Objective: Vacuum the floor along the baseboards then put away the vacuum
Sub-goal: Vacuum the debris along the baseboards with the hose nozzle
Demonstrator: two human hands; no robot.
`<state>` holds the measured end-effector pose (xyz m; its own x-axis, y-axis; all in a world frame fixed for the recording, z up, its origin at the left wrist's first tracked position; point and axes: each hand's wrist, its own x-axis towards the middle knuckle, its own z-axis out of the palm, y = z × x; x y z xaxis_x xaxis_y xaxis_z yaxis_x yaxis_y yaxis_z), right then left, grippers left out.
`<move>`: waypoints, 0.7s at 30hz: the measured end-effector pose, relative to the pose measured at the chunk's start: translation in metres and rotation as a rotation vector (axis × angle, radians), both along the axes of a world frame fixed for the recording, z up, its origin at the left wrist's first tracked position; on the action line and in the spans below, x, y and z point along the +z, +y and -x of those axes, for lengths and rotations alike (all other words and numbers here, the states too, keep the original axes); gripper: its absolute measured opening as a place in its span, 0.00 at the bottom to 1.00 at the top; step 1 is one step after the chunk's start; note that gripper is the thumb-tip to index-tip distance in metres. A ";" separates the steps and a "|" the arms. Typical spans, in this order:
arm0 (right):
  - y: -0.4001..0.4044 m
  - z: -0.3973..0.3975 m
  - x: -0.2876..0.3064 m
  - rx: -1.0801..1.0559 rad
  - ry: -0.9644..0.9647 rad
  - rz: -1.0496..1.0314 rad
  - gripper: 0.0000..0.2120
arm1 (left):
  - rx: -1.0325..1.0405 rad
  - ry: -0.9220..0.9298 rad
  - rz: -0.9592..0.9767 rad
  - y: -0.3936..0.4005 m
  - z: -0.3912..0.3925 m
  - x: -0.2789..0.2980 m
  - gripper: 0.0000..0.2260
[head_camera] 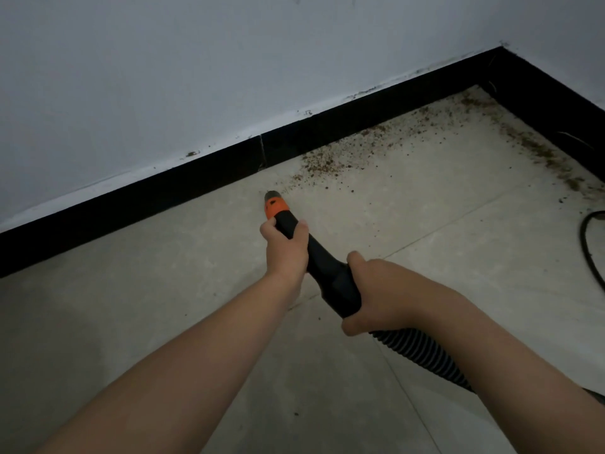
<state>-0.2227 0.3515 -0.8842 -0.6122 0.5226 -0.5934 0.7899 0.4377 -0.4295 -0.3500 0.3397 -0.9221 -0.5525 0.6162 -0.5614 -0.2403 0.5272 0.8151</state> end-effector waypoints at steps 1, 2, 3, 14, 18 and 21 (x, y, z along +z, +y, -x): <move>0.002 0.002 -0.001 -0.009 0.004 0.001 0.23 | 0.001 0.001 -0.003 0.003 0.002 0.000 0.21; 0.004 0.002 -0.001 -0.019 0.004 0.004 0.23 | 0.003 -0.003 -0.004 0.005 0.002 0.000 0.21; 0.006 0.001 -0.002 -0.030 0.004 0.006 0.23 | 0.002 -0.008 -0.004 0.008 0.001 0.000 0.21; 0.018 -0.025 0.003 -0.147 -0.063 0.005 0.22 | -0.117 -0.057 -0.006 0.028 -0.022 0.003 0.23; 0.018 -0.026 0.002 -0.214 -0.048 0.020 0.22 | -0.184 -0.049 -0.005 0.034 -0.023 0.003 0.25; 0.014 -0.024 0.000 -0.250 -0.041 0.047 0.22 | -0.171 -0.055 -0.010 0.031 -0.023 0.003 0.25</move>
<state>-0.1986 0.3651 -0.8841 -0.4423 0.6260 -0.6423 0.8883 0.2068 -0.4102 -0.3270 0.3708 -0.9194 -0.4080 0.7043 -0.5810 -0.1922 0.5558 0.8088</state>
